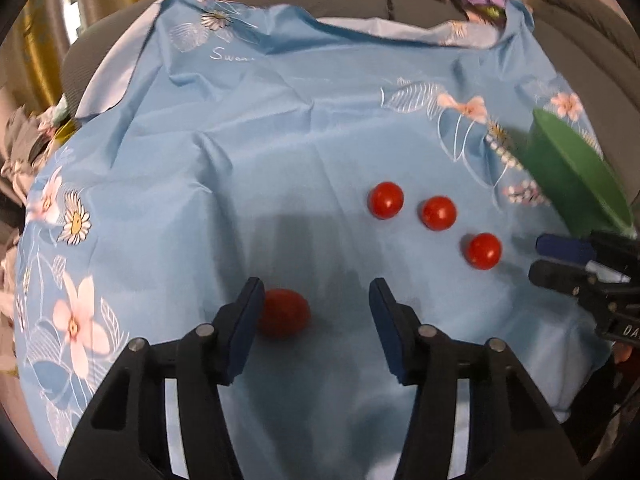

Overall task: Organize fruits
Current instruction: 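Grasp a red cherry tomato with the left tool while the right tool grasps another, then carry both red cherry tomatoes to the green bowl and release them, then withdraw both tools from the bowl back over the last tomatoes, then grasp a red cherry tomato with the left tool while the right tool grasps the other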

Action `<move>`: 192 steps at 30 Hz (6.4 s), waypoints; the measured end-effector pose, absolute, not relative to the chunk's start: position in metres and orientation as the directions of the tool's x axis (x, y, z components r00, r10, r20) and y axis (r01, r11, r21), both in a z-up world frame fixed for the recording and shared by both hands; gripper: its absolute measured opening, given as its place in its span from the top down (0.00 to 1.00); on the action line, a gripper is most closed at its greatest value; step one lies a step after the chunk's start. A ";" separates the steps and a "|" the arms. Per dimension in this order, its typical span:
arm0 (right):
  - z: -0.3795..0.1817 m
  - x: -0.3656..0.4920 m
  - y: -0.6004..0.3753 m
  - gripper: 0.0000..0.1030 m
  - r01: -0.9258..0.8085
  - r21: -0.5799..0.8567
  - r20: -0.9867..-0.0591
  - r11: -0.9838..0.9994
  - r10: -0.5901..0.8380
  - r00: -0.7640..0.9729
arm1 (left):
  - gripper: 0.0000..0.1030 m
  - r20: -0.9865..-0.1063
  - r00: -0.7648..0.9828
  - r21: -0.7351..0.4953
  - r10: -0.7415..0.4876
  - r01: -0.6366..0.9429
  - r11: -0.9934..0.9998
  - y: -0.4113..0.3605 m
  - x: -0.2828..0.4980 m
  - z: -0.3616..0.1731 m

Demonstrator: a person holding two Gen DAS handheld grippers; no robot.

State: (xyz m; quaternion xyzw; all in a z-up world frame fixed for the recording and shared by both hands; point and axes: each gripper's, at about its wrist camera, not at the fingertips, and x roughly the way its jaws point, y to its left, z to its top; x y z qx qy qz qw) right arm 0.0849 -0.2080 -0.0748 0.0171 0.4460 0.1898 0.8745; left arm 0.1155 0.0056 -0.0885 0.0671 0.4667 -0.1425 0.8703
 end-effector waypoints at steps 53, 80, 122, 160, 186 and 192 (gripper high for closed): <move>-0.062 0.092 -0.212 0.70 -0.302 0.193 -0.751 0.933 0.339 0.567 | 0.70 -0.825 0.492 -0.111 -0.277 0.340 0.934 -0.017 0.081 -0.070; -0.022 0.053 -0.295 0.70 -0.160 0.215 -0.642 0.963 0.263 0.720 | 0.70 -0.777 0.512 -0.056 -0.366 0.523 0.850 -0.121 0.075 -0.019; -0.034 0.047 -0.373 0.70 0.026 0.261 -0.646 0.965 0.155 0.747 | 0.52 -0.804 0.413 -0.043 -0.427 0.676 0.735 -0.245 0.105 -0.031; -0.017 0.016 -0.259 0.68 -0.200 0.168 -0.685 0.965 0.261 0.681 | 0.16 -0.812 0.509 -0.118 -0.286 0.336 0.935 -0.051 0.020 -0.037; -0.044 0.051 -0.205 0.68 -0.276 0.137 -0.762 0.951 0.279 0.584 | 0.15 -0.837 0.439 -0.203 -0.327 0.306 0.930 -0.014 0.042 -0.070; -0.052 0.063 -0.199 0.68 -0.289 0.142 -0.774 0.947 0.288 0.564 | 0.15 -0.843 0.433 -0.203 -0.319 0.294 0.934 -0.009 0.056 -0.073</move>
